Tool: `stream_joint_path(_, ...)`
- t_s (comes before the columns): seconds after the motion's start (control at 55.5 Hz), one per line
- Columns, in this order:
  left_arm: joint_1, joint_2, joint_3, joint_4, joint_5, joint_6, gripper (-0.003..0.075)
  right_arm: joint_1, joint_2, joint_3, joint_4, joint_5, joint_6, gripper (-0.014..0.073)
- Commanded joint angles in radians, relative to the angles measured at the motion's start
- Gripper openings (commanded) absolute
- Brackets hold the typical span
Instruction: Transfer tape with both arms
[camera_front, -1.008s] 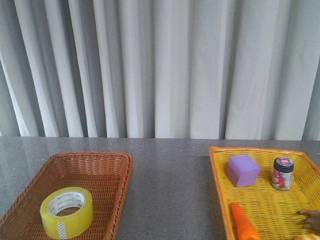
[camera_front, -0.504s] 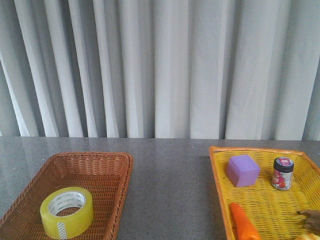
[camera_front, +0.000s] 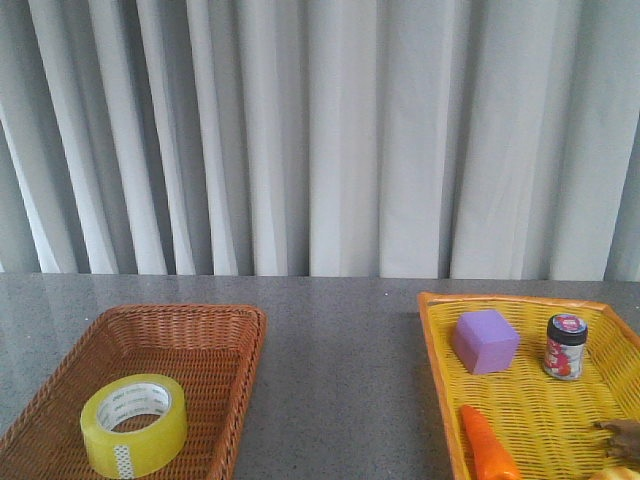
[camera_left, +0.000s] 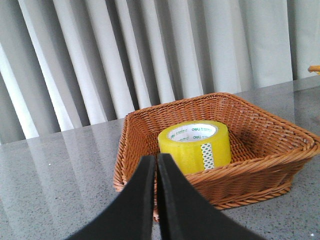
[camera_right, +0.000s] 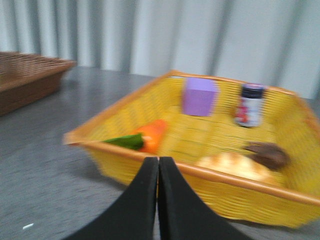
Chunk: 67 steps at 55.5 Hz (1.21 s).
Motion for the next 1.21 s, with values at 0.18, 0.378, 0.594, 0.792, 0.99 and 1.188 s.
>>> stream_joint_path(0.18, 0.000, -0.014, -0.013, -0.003, -0.076, -0.009, -0.0006, -0.139, -0.003, 0.094, -0.263, -0.219, 0.339, -0.0004)
stream_joint_path(0.378, 0.000, -0.014, -0.013, -0.003, -0.076, -0.009, -0.0006, -0.139, -0.007, 0.094, -0.346, -0.157, 0.445, -0.0004)
stream_joint_path(0.594, 0.000, -0.014, -0.013, -0.003, -0.076, -0.009, -0.0006, -0.139, -0.007, 0.094, -0.342, -0.165, 0.449, -0.0004)
stream_joint_path(0.792, 0.000, -0.014, -0.013, -0.003, -0.076, -0.009, -0.0006, -0.139, -0.007, 0.093, -0.311, -0.163, 0.449, -0.0004)
stream_joint_path(0.99, 0.000, -0.014, -0.013, -0.003, -0.076, -0.009, -0.0006, -0.139, -0.007, 0.093, -0.311, -0.163, 0.449, -0.0004)
stream_joint_path(1.188, 0.000, -0.014, -0.013, -0.003, -0.076, -0.009, -0.0006, -0.139, -0.007, 0.093, -0.311, -0.162, 0.449, -0.0004)
